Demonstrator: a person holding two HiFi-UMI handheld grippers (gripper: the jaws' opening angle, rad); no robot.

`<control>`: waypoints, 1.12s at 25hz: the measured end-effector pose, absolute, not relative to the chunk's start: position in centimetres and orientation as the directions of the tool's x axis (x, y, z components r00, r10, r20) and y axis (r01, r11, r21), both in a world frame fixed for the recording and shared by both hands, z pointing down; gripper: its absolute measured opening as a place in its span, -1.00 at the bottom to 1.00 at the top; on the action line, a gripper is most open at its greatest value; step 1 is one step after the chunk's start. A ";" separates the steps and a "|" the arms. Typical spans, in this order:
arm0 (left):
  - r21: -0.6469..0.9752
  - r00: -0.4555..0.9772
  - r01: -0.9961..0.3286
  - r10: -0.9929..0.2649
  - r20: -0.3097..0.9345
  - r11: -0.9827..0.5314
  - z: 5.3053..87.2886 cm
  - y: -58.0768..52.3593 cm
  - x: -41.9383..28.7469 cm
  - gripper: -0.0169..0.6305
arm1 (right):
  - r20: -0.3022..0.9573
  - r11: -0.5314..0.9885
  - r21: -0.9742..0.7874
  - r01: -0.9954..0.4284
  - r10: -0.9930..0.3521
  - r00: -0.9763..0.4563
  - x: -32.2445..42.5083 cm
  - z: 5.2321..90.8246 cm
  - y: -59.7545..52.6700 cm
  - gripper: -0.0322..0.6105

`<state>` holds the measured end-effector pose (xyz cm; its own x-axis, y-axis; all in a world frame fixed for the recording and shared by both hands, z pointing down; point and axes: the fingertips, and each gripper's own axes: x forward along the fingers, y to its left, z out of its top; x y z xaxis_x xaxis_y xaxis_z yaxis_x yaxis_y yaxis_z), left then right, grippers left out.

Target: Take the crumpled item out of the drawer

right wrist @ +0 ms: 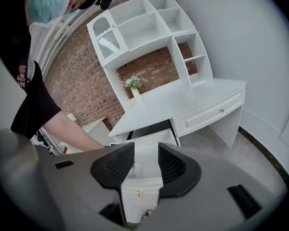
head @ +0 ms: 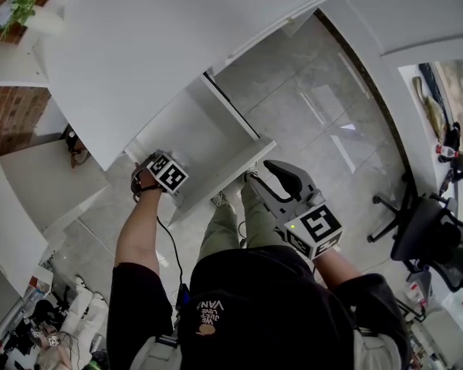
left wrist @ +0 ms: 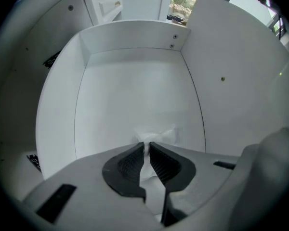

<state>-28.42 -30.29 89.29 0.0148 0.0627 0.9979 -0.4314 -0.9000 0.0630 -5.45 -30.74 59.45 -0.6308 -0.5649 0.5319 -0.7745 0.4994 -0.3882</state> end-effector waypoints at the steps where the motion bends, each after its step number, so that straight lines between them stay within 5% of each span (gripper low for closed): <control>1: 0.061 0.022 -0.438 0.057 0.998 -0.897 89.2 -30.4 -28.4 -0.82 | 0.544 0.496 -0.384 -0.779 -0.560 -0.625 -5.3 59.5 -30.7 -0.46; 13: 0.017 0.147 -0.501 -0.065 0.987 -0.865 85.0 -32.3 -27.6 -0.91 | 0.507 0.523 -0.371 -0.767 -0.578 -0.639 -6.5 58.4 -30.3 -0.46; 28: -0.072 0.382 -0.598 -0.363 0.850 -0.798 73.6 -32.5 -25.6 -0.92 | 0.455 0.510 -0.330 -0.794 -0.652 -0.607 -9.3 54.7 -23.8 -0.46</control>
